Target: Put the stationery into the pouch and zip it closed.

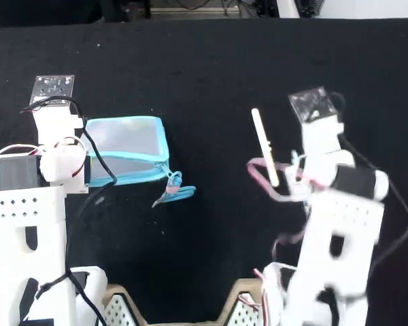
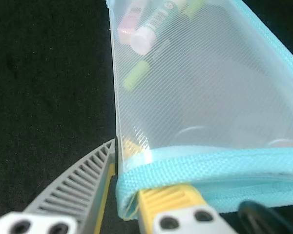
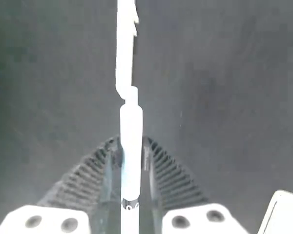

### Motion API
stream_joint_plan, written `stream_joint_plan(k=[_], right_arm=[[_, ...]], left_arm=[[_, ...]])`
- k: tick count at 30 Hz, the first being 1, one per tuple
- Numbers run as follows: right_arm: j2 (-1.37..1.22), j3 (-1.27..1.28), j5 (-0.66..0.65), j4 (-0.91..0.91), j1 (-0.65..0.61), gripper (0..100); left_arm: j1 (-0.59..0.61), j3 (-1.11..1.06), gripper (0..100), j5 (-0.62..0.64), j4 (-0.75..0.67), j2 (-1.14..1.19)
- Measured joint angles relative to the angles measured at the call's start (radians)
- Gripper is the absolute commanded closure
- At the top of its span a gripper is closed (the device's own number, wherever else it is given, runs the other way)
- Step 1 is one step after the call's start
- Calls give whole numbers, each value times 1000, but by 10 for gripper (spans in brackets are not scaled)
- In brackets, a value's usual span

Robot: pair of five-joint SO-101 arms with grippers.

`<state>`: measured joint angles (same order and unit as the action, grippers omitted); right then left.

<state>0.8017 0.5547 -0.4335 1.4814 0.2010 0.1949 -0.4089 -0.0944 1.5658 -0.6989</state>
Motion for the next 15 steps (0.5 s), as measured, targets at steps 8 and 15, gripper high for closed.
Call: stream_joint_plan(k=[8, 15], right_arm=[[374, -127, 325, 23, -519, 987], [514, -118, 419, -235, -907, 987]], left_arm=[[0, 0, 970, 0, 0, 0], [0, 0, 970, 0, 0, 0]])
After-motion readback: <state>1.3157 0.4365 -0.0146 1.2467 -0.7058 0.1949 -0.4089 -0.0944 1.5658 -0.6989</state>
